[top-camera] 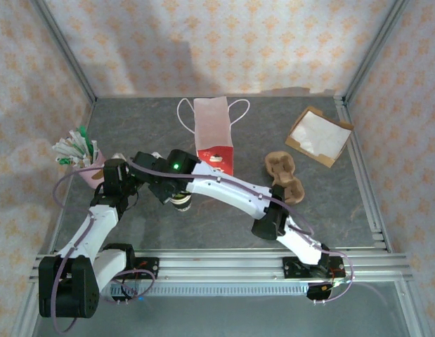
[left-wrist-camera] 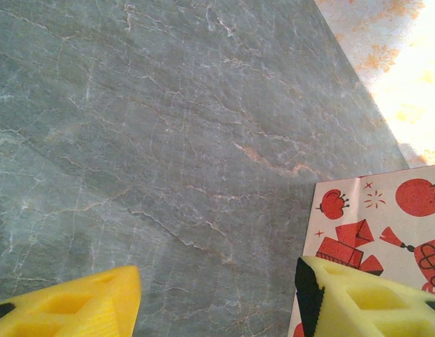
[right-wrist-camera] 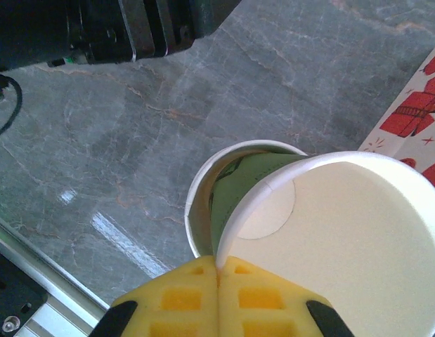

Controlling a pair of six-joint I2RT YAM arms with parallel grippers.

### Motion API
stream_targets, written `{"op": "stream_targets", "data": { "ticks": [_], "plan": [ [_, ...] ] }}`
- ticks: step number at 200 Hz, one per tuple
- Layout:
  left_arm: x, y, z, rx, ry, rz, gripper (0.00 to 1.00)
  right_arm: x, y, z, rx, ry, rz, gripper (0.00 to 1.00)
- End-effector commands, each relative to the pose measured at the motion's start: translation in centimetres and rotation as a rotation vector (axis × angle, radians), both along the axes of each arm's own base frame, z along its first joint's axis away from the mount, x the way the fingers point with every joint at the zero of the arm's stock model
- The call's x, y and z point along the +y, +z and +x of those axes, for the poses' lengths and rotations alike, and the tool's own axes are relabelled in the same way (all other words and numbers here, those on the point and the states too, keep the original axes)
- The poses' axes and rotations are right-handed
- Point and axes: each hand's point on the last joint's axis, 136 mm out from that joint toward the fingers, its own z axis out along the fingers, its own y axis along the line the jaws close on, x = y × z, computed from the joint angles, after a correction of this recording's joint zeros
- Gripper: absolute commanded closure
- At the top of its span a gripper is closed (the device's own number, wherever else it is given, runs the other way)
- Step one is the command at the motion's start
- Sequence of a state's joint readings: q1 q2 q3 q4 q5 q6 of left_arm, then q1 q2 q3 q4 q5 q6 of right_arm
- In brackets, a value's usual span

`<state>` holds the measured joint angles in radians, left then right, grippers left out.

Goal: Pack the takeout coffee

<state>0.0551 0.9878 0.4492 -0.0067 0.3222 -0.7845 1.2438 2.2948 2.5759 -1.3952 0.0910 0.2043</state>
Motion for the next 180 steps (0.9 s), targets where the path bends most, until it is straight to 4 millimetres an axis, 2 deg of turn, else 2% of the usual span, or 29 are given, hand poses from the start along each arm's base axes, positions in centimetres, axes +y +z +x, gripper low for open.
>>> {"op": "stream_targets", "data": {
  "ticks": [1, 31, 55, 91, 131, 180],
  "plan": [
    [1.0, 1.3, 0.1, -0.042, 0.026, 0.039, 0.39, -1.5, 2.7, 0.1, -0.063, -0.003, -0.005, 1.00],
    [1.2, 2.3, -0.3, -0.081, 0.034, 0.052, 0.38, -2.4, 5.8, -0.3, -0.081, -0.005, 0.059, 1.00],
    [1.1, 3.0, -0.5, -0.105, 0.029, 0.057, 0.37, -3.4, 7.5, -1.0, -0.073, -0.003, 0.092, 1.00],
    [0.9, 3.4, -0.5, -0.123, 0.020, 0.059, 0.36, -5.2, 8.2, -1.8, -0.064, -0.018, 0.129, 1.00],
    [0.3, 3.9, -0.3, -0.144, -0.009, 0.072, 0.32, -8.3, 7.2, -3.1, -0.034, -0.060, 0.145, 1.00],
    [-1.9, 5.0, -0.1, -0.167, -0.088, 0.161, 0.21, -13.1, 3.1, -4.5, 0.009, -0.161, 0.121, 1.00]
  ]
}}
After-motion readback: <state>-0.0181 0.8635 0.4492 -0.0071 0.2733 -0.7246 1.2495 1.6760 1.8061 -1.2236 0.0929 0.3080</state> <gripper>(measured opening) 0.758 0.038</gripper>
